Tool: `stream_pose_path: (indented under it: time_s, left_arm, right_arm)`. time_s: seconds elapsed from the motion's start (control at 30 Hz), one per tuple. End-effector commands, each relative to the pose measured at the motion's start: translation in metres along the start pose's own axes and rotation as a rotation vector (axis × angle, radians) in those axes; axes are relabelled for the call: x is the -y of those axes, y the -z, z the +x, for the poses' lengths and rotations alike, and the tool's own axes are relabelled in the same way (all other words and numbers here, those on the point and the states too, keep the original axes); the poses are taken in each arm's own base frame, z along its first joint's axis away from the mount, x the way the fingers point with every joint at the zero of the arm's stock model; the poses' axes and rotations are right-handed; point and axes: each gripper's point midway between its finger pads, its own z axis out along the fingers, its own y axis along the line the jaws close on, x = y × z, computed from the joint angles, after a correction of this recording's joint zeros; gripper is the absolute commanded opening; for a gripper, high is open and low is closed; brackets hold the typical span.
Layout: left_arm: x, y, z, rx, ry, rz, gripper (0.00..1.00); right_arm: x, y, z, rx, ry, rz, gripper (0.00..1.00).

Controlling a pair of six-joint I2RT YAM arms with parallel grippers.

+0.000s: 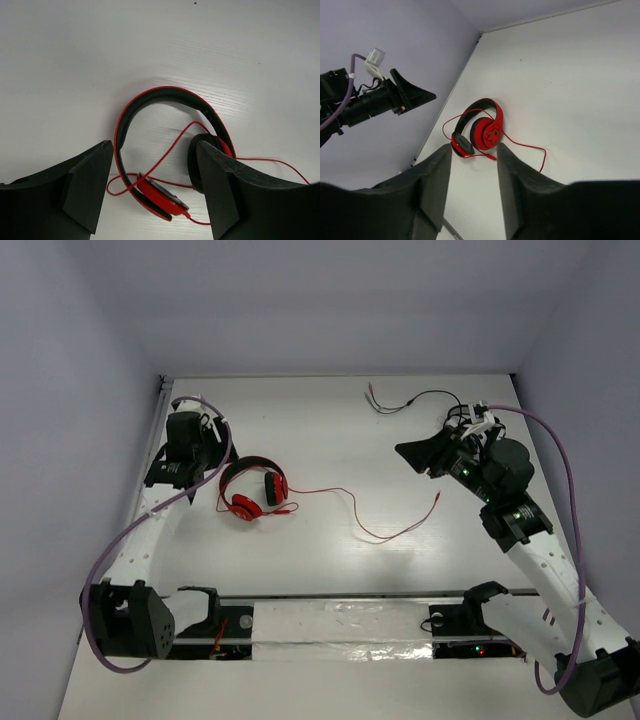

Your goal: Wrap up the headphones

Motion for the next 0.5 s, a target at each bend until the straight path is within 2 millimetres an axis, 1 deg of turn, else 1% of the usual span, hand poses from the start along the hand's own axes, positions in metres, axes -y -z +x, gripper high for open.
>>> stream_pose_path:
  time_s: [0.0, 0.03, 0.07, 0.1, 0.17, 0.2, 0.23, 0.27, 0.37, 0.4, 0.43, 0.47]
  left_arm:
    - [-0.004, -0.007, -0.027, 0.075, -0.046, -0.058, 0.66]
    - [-0.009, -0.013, -0.025, 0.063, -0.062, -0.088, 0.66]
    - [-0.006, -0.016, -0.022, 0.057, -0.084, -0.097, 0.68]
    - [-0.009, -0.019, -0.020, 0.048, -0.092, -0.113, 0.68]
    - [-0.004, -0.030, -0.007, -0.009, -0.136, -0.110, 0.69]
    - [-0.005, -0.035, -0.003, -0.028, -0.147, -0.112, 0.69]
    - [-0.004, -0.044, 0.006, -0.068, -0.165, -0.123, 0.70]
    - [-0.011, -0.047, 0.008, -0.078, -0.173, -0.161, 0.70]
    - [-0.019, -0.065, 0.017, -0.129, -0.188, -0.212, 0.72]
    - [-0.020, -0.069, 0.018, -0.139, -0.194, -0.222, 0.73]
    - [-0.023, -0.079, 0.027, -0.175, -0.202, -0.237, 0.73]
    - [-0.022, -0.082, 0.027, -0.190, -0.205, -0.231, 0.73]
  right_arm:
    - [-0.011, 0.004, -0.012, 0.044, 0.042, -0.025, 0.51]
    - [-0.010, 0.005, -0.011, 0.046, 0.043, -0.025, 0.51]
    - [-0.011, 0.005, -0.012, 0.052, 0.044, -0.029, 0.51]
    - [-0.010, 0.004, -0.010, 0.048, 0.041, -0.030, 0.52]
    - [-0.009, 0.002, -0.010, 0.043, 0.042, -0.032, 0.52]
    - [-0.009, 0.001, -0.009, 0.042, 0.041, -0.031, 0.52]
    - [-0.009, 0.001, -0.009, 0.043, 0.042, -0.032, 0.52]
    - [-0.008, 0.001, -0.009, 0.042, 0.042, -0.033, 0.52]
    - [-0.009, 0.002, -0.008, 0.039, 0.045, -0.036, 0.52]
    - [-0.008, 0.002, -0.007, 0.038, 0.046, -0.035, 0.52]
    - [-0.010, 0.004, -0.008, 0.041, 0.048, -0.040, 0.52]
    - [-0.010, 0.004, -0.007, 0.042, 0.049, -0.041, 0.52]
